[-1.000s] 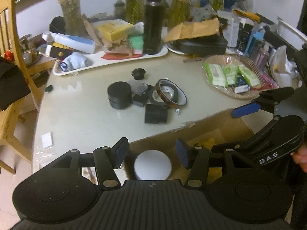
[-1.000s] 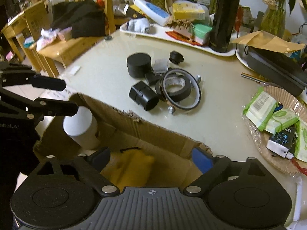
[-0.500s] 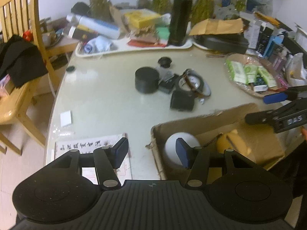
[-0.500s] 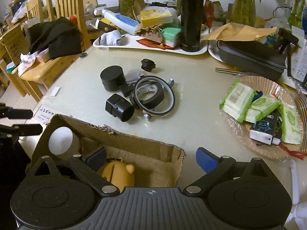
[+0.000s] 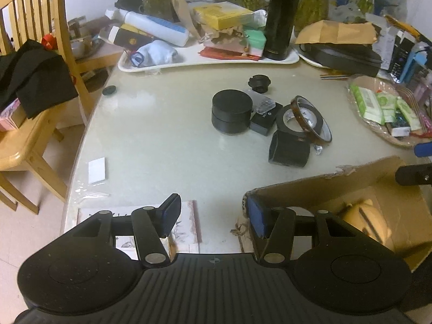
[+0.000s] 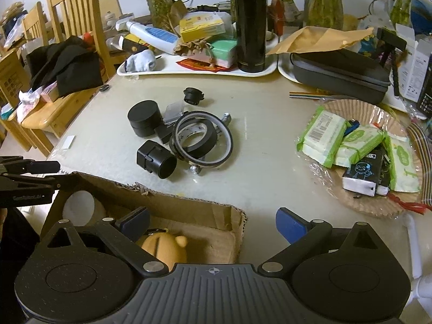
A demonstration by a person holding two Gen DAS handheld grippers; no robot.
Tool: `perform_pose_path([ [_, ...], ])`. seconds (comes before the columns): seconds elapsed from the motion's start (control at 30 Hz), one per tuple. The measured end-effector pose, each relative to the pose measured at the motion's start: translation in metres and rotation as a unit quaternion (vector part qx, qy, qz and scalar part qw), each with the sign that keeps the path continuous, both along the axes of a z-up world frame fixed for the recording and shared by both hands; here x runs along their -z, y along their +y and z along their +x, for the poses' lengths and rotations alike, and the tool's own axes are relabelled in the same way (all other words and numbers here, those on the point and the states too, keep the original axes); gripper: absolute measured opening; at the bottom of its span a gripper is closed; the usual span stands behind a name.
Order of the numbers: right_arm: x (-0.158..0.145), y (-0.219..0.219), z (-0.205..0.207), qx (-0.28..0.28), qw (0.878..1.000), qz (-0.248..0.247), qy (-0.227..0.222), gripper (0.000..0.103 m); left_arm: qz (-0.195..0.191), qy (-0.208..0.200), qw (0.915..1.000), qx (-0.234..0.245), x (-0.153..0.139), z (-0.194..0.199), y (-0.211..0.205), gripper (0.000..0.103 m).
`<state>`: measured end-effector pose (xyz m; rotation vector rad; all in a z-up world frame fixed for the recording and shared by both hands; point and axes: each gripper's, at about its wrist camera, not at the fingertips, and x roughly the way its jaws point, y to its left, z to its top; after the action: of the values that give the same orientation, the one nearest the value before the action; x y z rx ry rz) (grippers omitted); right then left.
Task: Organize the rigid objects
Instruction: 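Move the left gripper to the black square block and grasp it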
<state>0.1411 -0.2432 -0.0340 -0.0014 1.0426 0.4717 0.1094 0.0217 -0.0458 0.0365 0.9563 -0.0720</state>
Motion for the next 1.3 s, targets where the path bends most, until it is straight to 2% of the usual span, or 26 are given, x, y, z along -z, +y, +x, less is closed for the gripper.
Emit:
perform_pose_path([
  [0.33,-0.001,0.001,0.002,0.004,1.000,0.001,-0.003,0.100,-0.010,0.000,1.0000,0.002,0.000,0.001,0.000,0.053],
  [0.7,-0.001,0.006,0.010,0.006,1.000,0.001,-0.013,0.100,-0.069,-0.033,0.9965,0.034,-0.018,-0.001,-0.007,0.054],
  [1.13,0.003,-0.005,0.019,0.050,0.999,-0.021,-0.004,0.100,-0.058,-0.025,0.9953,0.073,-0.005,0.025,-0.048,0.054],
  [1.3,0.007,-0.015,0.021,0.071,0.997,-0.023,0.007,0.103,-0.047,-0.011,0.9958,0.078,0.006,0.041,-0.064,0.055],
])
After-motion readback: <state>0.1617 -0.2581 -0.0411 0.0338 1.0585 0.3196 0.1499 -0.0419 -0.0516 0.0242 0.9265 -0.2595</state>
